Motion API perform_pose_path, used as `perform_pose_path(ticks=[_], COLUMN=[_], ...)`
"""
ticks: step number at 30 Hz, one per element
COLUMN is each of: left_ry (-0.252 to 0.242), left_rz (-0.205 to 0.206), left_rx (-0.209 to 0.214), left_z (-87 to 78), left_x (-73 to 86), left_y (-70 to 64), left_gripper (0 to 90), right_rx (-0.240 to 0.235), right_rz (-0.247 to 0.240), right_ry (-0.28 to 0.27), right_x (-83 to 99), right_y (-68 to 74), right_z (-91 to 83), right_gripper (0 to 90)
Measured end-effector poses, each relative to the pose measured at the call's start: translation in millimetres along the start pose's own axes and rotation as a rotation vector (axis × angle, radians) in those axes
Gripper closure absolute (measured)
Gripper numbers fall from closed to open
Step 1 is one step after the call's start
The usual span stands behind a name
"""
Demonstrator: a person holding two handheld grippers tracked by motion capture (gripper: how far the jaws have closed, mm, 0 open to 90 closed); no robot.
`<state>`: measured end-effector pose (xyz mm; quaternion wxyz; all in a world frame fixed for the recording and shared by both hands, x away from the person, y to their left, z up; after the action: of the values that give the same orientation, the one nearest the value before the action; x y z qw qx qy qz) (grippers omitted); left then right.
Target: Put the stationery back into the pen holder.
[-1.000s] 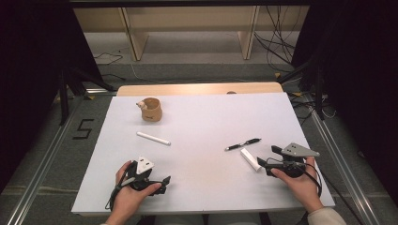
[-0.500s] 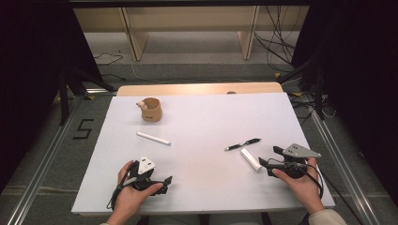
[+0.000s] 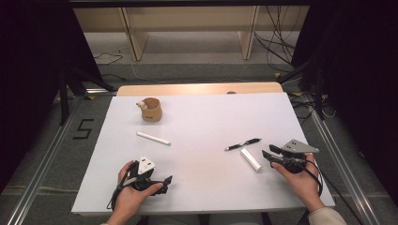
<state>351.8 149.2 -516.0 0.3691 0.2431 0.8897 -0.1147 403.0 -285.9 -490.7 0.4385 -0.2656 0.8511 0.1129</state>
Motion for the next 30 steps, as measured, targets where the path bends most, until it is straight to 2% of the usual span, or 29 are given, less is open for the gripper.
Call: perform_pose_path(ticks=[3,5,9,10,12,13,18,22,25,30], left_ry=[0.003,0.003,0.006,0.007,0.006,0.007,0.007,0.006,0.002,0.003], left_rz=[0.001,0.004,0.006,0.007,0.008,0.005,-0.002,-0.001,-0.003,-0.006], left_rx=[-0.001,-0.003,-0.003,-0.002,-0.002,-0.003,-0.003,-0.004,-0.006,-0.006], left_z=[-0.2,0.0,0.6,0.7,0.9,1.0,1.0,0.7,0.1,-0.2], left_x=[-0.1,-0.4,-0.5,-0.4,-0.4,-0.3,0.0,0.0,0.1,0.2], left_y=[0.0,0.2,0.3,0.4,0.7,0.7,1.7,1.8,1.9,2.1], left_gripper=[6.6,6.7,7.1,7.1,7.2,7.2,7.5,7.5,7.5,7.7], right_rx=[0.022,0.035,0.052,0.052,0.068,0.068,0.067,0.077,0.079,0.071], right_rz=[0.008,0.017,0.023,0.023,0.033,0.033,0.055,0.065,0.073,0.073], right_ry=[0.018,0.047,0.107,0.107,0.155,0.155,0.191,0.228,0.238,0.238], right_x=[-5.3,-8.4,-17.0,-17.0,-25.6,-25.6,-46.1,-50.9,-51.3,-51.2], right_y=[-5.5,-9.2,-15.5,-15.5,-23.2,-23.2,-32.1,-34.8,-35.1,-33.6], right_z=[4.0,9.0,23.7,23.7,37.0,37.0,61.9,76.6,82.0,80.5], right_gripper=[85.1,90.0,90.0,90.0,90.0,90.0,90.0,90.0,90.0,90.0])
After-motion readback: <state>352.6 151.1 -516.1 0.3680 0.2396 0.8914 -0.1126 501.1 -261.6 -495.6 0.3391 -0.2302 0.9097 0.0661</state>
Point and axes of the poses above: each handheld gripper's, and its own axes: z roughly forward along the jaws, x roughly out of its underside, y roughly to its left, the point moved 4 cm from there along z, roughly forward along the jaws, and after that the axes turned 4 degrees about y, right-handed, at the moved point
